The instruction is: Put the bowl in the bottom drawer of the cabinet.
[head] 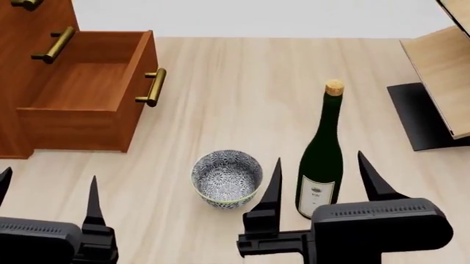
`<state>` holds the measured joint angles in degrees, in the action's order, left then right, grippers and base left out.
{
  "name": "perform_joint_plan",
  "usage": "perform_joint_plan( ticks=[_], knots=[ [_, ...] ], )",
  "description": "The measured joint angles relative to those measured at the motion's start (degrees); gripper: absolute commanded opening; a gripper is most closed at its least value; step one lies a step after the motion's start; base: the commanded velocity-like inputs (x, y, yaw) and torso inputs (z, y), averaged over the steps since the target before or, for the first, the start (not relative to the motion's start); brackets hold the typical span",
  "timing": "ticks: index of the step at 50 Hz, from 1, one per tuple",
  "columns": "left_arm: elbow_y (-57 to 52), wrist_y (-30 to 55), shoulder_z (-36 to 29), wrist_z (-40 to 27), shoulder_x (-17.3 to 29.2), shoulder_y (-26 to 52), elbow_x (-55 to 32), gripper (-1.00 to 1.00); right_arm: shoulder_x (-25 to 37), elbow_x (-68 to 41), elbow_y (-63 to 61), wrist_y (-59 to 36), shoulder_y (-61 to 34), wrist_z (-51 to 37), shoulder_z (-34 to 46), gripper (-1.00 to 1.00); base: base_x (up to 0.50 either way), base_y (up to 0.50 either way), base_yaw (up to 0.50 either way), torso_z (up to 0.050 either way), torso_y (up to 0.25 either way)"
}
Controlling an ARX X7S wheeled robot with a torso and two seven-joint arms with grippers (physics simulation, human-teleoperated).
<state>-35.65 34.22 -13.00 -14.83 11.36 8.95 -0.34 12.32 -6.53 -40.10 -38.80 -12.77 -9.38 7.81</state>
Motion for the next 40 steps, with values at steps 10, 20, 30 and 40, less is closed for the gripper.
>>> perform_joint_plan(
  ticks=[10, 20, 30, 40],
  knots=[
    [0.0, 0.4, -0.5, -0.2, 0.0, 0.6, -0.3, 1.00, 0.5, -1.7, -4.3, -9.6, -7.0, 0.2, -0.2, 1.00, 0.00, 0.00, 0.00, 0.000, 0.000],
    [-0.1, 0.8, -0.9, -0.4, 0.1, 1.1, -0.5, 1.00, 0.2, -4.4, -6.2, -20.7, -17.6, 1.2, -1.4, 1.00, 0.00, 0.00, 0.00, 0.000, 0.000],
    [-0.3, 0.8, -1.1, -0.6, 0.3, 1.2, -1.0, 1.00, -0.1, -5.9, -5.6, -27.3, -26.4, 1.7, -1.0, 1.00, 0.00, 0.00, 0.00, 0.000, 0.000],
    [-0.2, 1.0, -1.3, -0.8, 0.5, 1.4, -1.3, 1.00, -0.2, -6.9, -4.3, -30.7, -31.8, 2.1, -1.5, 1.00, 0.00, 0.00, 0.00, 0.000, 0.000]
  ],
)
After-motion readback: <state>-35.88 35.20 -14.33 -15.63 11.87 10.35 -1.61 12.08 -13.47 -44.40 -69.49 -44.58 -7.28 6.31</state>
